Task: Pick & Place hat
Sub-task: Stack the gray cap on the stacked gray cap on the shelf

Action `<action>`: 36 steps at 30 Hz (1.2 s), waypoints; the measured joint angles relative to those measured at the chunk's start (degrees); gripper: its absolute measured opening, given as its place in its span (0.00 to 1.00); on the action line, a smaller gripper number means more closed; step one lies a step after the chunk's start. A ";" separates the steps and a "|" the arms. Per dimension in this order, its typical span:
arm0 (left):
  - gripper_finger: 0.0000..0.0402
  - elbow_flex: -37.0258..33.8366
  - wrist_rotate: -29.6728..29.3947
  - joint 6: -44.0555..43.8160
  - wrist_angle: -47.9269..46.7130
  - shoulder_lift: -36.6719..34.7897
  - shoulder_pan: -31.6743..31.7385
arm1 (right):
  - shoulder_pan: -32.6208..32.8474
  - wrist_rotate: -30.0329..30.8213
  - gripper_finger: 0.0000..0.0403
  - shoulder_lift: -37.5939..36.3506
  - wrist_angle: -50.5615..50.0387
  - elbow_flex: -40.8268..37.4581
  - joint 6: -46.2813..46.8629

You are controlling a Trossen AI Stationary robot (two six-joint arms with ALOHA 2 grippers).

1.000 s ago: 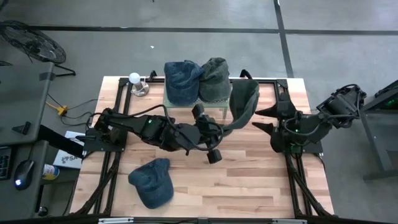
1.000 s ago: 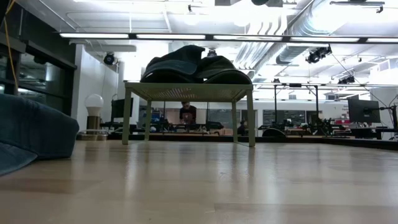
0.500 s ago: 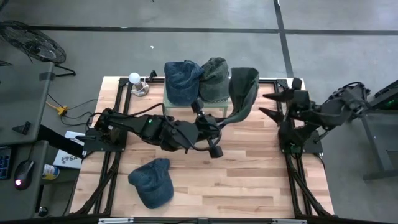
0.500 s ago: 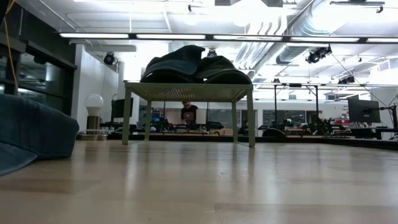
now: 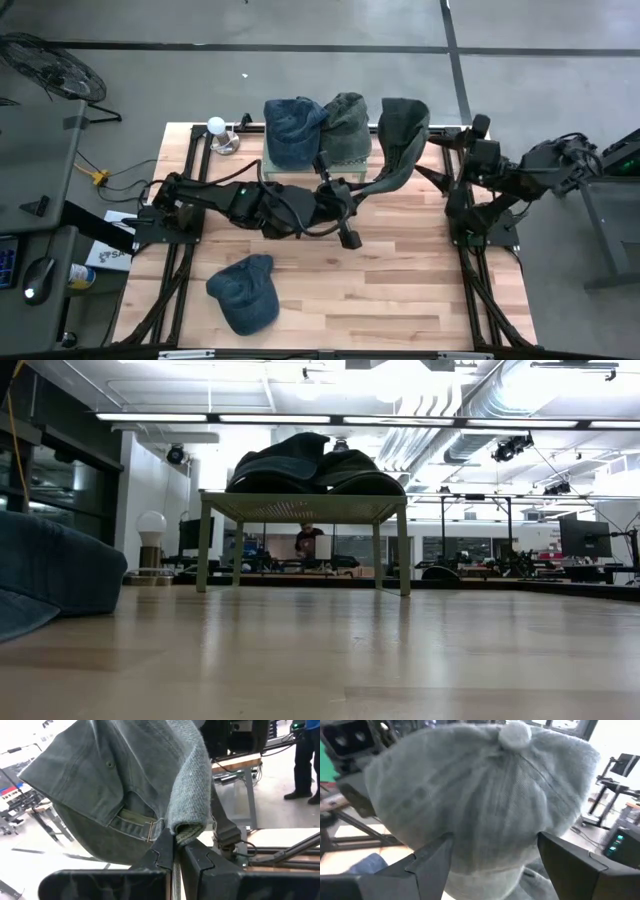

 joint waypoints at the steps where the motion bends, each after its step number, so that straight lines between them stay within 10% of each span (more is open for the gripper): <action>1: 0.01 0.00 0.57 0.01 0.02 0.00 0.10 | -0.50 -1.01 0.70 0.11 0.70 0.00 -0.35; 19: 0.01 0.00 6.70 2.60 0.41 0.00 0.75 | -7.04 -13.83 0.61 1.23 1.43 0.00 -1.46; 36: 0.01 0.00 6.94 1.69 0.66 0.00 0.75 | -8.50 -17.27 0.22 1.28 1.09 0.00 -1.29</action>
